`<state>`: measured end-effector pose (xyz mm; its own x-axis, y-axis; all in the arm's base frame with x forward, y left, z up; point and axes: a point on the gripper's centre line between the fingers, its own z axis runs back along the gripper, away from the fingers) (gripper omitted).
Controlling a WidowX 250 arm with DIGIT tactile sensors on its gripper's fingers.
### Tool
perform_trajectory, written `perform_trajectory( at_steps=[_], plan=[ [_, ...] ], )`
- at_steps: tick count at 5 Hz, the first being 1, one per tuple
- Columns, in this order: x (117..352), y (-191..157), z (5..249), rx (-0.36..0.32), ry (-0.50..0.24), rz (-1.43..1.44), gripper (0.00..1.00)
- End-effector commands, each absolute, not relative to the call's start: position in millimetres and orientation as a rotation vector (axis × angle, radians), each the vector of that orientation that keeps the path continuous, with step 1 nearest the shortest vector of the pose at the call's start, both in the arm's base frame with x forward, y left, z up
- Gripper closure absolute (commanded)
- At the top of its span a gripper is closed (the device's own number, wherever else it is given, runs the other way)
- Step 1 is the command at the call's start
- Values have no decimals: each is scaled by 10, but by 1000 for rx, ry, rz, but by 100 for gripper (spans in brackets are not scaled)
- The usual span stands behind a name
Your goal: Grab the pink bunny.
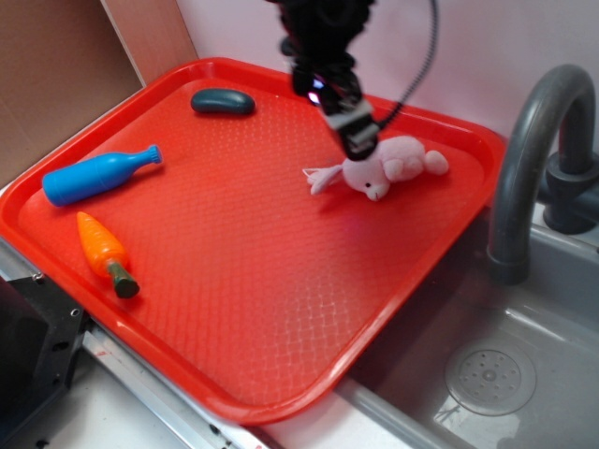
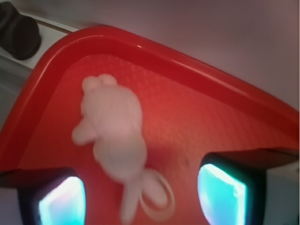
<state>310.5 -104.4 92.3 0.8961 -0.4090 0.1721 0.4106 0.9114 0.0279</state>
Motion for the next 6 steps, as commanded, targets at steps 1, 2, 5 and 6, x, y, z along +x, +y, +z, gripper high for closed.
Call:
perform_trajectory(
  at_steps=[1,2,5,6],
  plan=[
    [3206,-1336,663,-42,-124,-518,0],
    [3236,-1262,515,13,-88,-490,0],
    [3042,-1046,1026,52,-161,-271,100],
    [2801,-712,1507,-55,-151,-102,100]
  ],
)
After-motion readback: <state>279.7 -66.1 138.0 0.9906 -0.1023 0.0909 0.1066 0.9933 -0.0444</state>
